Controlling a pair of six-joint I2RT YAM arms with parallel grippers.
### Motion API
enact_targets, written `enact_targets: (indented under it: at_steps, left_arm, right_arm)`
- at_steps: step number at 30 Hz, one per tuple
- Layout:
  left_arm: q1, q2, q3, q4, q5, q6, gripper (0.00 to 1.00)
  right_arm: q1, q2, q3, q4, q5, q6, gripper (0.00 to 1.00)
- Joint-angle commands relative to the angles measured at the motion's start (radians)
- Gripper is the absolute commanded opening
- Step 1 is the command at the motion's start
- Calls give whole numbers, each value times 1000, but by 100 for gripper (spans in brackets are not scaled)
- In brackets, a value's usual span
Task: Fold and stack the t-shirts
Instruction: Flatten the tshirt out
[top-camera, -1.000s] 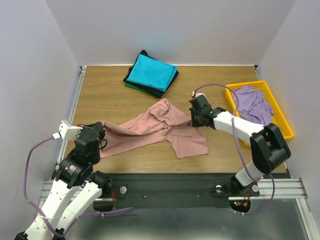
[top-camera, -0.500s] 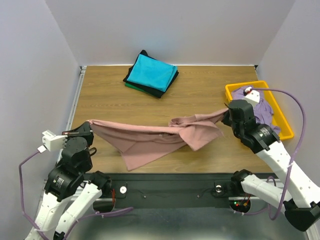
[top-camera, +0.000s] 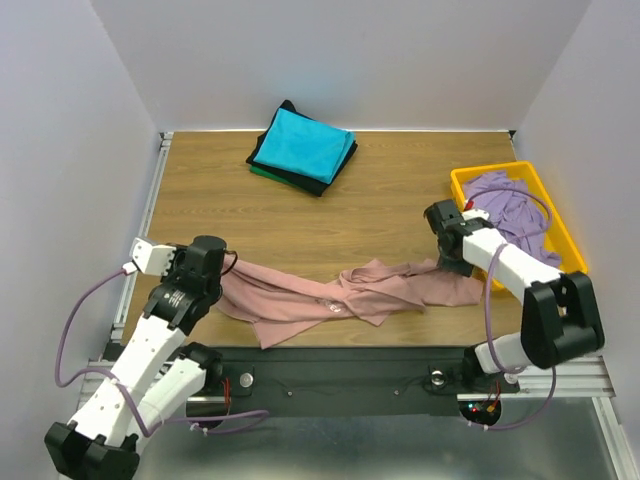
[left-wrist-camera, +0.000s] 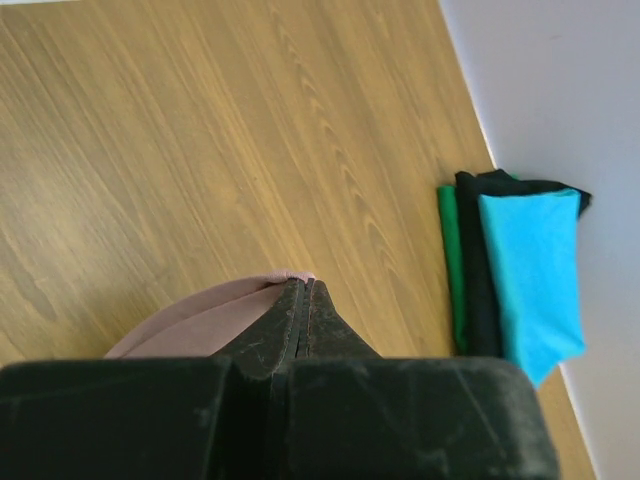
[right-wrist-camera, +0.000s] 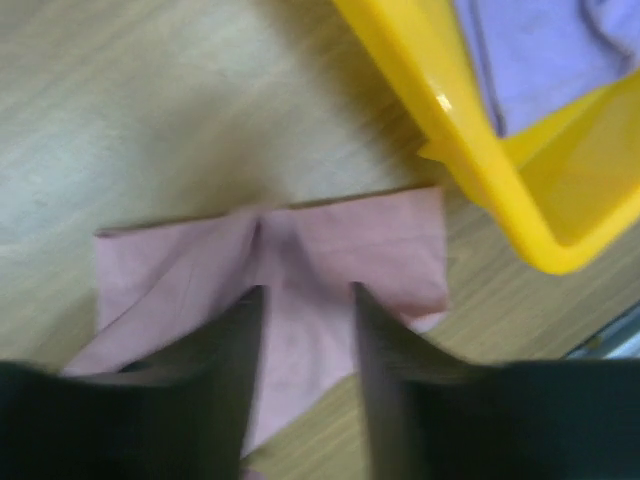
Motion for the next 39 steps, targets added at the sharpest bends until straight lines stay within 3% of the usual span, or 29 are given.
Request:
enact_targets:
  at_steps: [1, 2, 6, 9, 13, 20, 27, 34, 36, 37, 39]
  left_arm:
    - [104, 36, -17, 163, 54, 127, 0]
    - [118, 42, -19, 186, 74, 148, 0]
    - [141, 26, -33, 219, 110, 207, 0]
    - [145, 18, -39, 239, 125, 224, 0]
    - [149, 19, -48, 263, 180, 253, 0]
    - [150, 41, -48, 285, 197, 270, 0]
    - [153, 62, -56, 318, 220, 283, 0]
    - [159, 65, -51, 308, 211, 293, 0]
    - [161, 64, -50, 315, 219, 297, 0]
    - [161, 64, -51, 315, 219, 300, 0]
    - [162, 65, -47, 309, 219, 302, 0]
  right_arm:
    - [-5, 49, 118, 89, -57, -75, 53]
    - [-5, 21, 129, 89, -83, -83, 70]
    - [-5, -173, 97, 97, -306, -198, 100]
    - [-5, -381, 44, 95, -516, -215, 100]
    - [10, -492, -151, 115, -789, -142, 100]
    - [105, -460, -298, 138, -726, -68, 100]
    - [118, -431, -326, 196, -712, -51, 99]
    - [119, -349, -372, 301, -705, -60, 91]
    - [119, -339, -372, 325, -705, -65, 75]
    - [121, -344, -371, 333, -711, -69, 61]
    - [121, -358, -369, 341, -730, -71, 48]
